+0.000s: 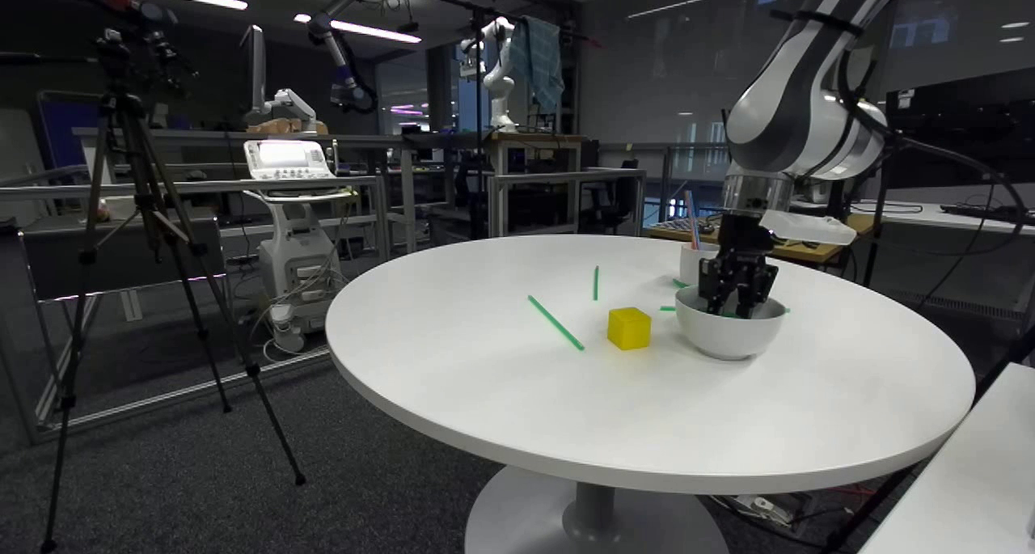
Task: Remove the green block from the bowl and put it on the table
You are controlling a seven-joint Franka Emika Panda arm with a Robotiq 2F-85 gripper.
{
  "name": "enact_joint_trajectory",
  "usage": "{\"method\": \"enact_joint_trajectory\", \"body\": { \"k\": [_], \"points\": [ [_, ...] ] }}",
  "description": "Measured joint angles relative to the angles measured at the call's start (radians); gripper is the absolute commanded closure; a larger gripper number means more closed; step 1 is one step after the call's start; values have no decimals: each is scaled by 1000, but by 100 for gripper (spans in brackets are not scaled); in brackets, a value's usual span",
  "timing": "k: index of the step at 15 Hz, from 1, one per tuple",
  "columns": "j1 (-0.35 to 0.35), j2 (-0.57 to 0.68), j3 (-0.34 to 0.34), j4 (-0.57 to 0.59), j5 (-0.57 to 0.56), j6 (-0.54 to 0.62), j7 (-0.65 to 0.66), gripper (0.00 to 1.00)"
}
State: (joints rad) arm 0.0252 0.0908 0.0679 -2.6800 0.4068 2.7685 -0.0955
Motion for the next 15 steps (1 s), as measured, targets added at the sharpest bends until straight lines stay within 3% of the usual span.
{"method": "enact_joint_trajectory", "body": {
  "k": [7,15],
  "points": [
    [0,-73,-10,0,-80,0,6,68],
    [0,-180,-19,3,-273,-4,84,68]
  ]
}}
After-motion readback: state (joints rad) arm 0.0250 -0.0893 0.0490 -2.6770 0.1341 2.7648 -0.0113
